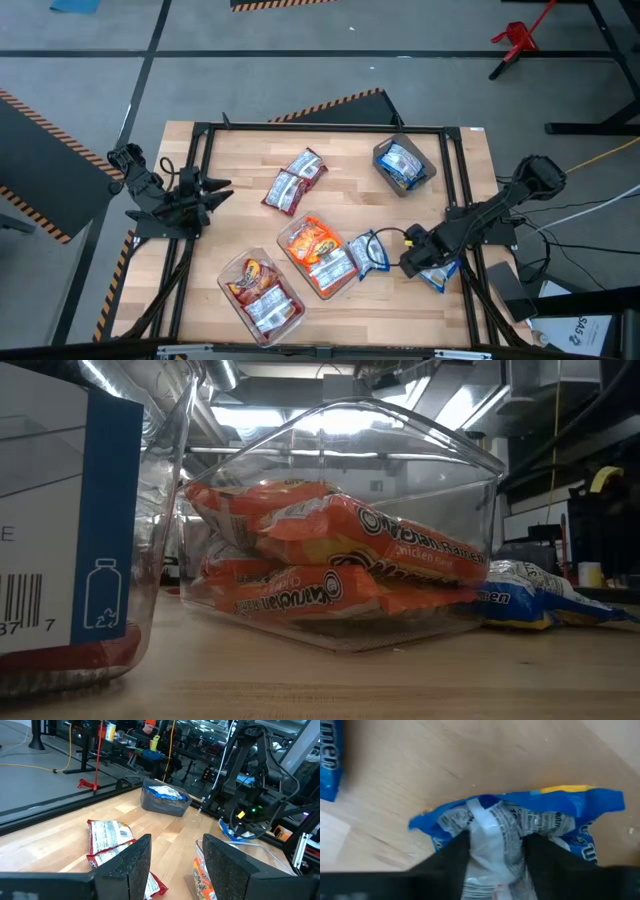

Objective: Sort Maruchan noodles
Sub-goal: Put the blue noodle pack into the black bin

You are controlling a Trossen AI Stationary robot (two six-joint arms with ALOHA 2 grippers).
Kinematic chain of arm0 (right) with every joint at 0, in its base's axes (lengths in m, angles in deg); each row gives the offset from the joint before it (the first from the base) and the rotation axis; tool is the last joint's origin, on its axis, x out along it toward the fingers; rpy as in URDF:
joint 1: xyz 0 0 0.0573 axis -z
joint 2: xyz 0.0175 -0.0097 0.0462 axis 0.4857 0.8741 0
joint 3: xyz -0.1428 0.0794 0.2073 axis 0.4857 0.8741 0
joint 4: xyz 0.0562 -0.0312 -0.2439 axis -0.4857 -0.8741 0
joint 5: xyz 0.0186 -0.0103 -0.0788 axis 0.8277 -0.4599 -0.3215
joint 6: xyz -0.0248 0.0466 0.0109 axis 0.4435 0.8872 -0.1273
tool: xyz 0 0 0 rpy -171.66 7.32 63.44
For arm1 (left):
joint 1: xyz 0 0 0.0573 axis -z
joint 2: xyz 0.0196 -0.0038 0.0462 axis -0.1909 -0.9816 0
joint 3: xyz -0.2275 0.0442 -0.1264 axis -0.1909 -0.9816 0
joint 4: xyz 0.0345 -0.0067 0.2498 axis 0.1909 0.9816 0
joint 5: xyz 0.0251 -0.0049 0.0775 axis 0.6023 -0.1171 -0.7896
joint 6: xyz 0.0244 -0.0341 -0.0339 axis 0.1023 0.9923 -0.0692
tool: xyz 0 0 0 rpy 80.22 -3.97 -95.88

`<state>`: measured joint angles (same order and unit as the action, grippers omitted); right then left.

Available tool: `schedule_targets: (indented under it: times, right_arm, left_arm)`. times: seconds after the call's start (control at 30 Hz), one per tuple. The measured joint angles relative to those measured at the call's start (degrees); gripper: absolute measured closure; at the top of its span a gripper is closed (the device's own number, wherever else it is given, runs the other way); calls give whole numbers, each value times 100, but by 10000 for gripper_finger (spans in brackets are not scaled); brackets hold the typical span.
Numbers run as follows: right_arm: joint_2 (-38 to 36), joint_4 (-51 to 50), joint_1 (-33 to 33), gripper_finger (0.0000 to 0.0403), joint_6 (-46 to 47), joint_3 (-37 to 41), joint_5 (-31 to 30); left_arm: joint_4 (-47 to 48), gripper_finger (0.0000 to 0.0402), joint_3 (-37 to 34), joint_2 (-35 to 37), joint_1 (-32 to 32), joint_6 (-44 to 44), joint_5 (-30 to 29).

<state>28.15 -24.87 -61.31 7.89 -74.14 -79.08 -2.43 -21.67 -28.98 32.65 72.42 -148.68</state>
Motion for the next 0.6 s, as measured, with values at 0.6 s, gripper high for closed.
schedule_targets:
  times: [0.6]
  right_arm:
    - [18, -1267, 401, 397, -788, -1800, -1760]
  left_arm:
    - [9, 230, 2, 0, 1, -4, -36]
